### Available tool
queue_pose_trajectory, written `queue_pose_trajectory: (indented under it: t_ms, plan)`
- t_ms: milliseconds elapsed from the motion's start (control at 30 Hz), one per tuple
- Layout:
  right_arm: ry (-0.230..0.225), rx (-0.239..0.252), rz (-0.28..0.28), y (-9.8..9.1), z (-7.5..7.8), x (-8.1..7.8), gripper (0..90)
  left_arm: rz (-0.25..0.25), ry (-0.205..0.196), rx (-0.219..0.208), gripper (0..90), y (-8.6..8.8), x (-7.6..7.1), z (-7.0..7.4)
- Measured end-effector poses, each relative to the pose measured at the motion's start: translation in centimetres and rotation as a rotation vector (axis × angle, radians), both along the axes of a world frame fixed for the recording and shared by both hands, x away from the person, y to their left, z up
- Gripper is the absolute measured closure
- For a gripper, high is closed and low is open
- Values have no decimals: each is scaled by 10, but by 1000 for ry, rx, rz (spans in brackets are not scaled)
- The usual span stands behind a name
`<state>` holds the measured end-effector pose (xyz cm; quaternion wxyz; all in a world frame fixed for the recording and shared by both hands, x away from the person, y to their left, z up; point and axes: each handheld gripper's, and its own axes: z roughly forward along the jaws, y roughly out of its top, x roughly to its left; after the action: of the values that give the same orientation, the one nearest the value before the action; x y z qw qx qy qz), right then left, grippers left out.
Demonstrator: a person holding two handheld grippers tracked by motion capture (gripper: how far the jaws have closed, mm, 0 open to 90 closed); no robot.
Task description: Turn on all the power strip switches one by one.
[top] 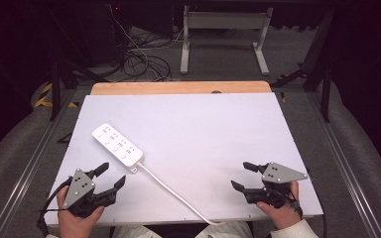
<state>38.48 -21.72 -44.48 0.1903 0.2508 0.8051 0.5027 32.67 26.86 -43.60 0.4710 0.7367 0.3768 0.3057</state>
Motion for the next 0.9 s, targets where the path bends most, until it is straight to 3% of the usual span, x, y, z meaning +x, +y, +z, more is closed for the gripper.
queue_pose_trajectory:
  t_ms: [167,333,500,600,900]
  plan:
    - [6,2,-1,1,-1,1,287,-37,14,22,433,1,6,6]
    - [10,2,-3,1,-2,2,290,-48,13,-2,524,3,12,13]
    - [11,4,-3,2,-2,2,290,-53,13,1,511,3,22,19]
    - [14,8,-2,2,-2,2,290,-50,55,-10,498,3,28,22]
    - [14,2,-2,2,-2,2,291,-46,63,3,492,3,39,31]
